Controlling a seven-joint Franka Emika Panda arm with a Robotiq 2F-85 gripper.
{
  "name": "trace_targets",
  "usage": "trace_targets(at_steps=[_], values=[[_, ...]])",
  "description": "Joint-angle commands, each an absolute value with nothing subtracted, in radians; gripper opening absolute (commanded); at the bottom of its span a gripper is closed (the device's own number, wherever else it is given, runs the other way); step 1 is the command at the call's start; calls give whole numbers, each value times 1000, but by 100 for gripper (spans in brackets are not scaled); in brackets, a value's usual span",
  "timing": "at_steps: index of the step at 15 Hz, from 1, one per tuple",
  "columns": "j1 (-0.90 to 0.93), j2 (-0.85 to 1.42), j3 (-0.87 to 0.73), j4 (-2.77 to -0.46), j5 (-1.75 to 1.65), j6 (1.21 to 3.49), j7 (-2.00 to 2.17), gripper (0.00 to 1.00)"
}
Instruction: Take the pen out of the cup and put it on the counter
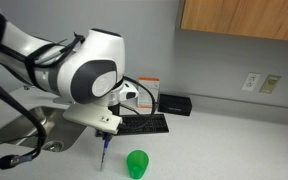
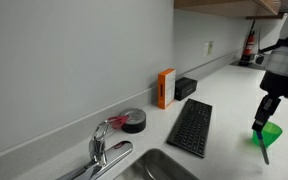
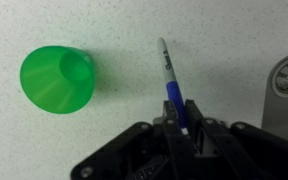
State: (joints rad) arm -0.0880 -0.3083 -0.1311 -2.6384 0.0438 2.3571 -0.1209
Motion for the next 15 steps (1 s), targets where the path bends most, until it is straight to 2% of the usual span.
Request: trace_targets(at_steps=[1, 9, 10, 11, 15], values=[[-108, -143, -155, -2531, 52, 2370, -132, 4], [-119, 52, -162, -2399, 61, 2397, -154, 4], [-121, 62, -160, -2388, 69, 2394, -158, 40], [-123, 70, -159, -2379, 74, 2395, -160, 41], [-130, 83, -156, -2353, 85, 2393, -174, 70]])
